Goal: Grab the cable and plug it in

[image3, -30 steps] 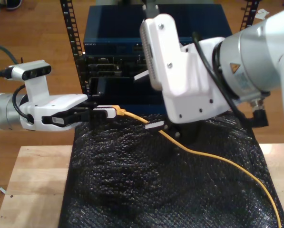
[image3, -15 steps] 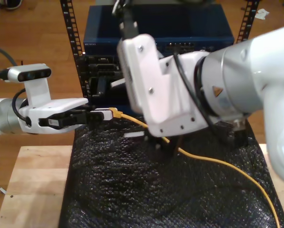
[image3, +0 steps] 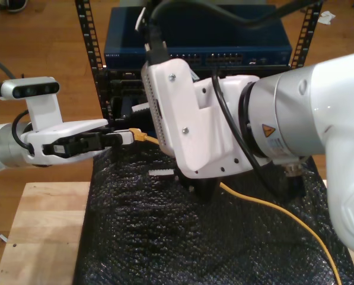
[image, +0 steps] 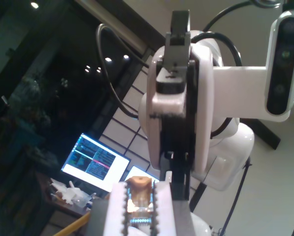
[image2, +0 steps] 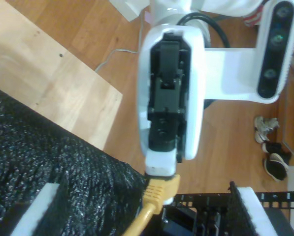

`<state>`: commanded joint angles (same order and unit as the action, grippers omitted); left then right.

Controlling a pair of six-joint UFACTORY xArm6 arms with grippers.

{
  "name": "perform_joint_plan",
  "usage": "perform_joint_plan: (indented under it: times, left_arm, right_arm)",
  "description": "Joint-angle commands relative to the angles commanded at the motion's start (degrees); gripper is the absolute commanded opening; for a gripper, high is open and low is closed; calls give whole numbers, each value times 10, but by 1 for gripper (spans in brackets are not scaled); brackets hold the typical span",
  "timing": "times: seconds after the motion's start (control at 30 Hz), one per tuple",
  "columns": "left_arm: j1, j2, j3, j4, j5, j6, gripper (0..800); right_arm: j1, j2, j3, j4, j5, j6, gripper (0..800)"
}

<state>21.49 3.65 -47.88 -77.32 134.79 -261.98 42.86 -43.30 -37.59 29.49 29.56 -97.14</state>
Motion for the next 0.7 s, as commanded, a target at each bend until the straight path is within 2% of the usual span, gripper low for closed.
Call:
perform_joint_plan:
  times: [0.1, 0.27, 0.6, 0.7]
  left_arm:
    - [0, 10, 1, 0, 3, -8, 25]
    - [0, 22, 3, 0, 3, -27, 25]
    - [1, 32, 4, 1, 4, -33, 33]
    - [1, 32, 4, 1, 4, -35, 33]
  right_arm:
    - [5, 0, 4, 0, -16, 1, 750]
    - [7, 1, 4, 2, -21, 2, 660]
    - [11, 5, 17, 2, -33, 3, 642]
    - [11, 6, 18, 2, -34, 3, 576]
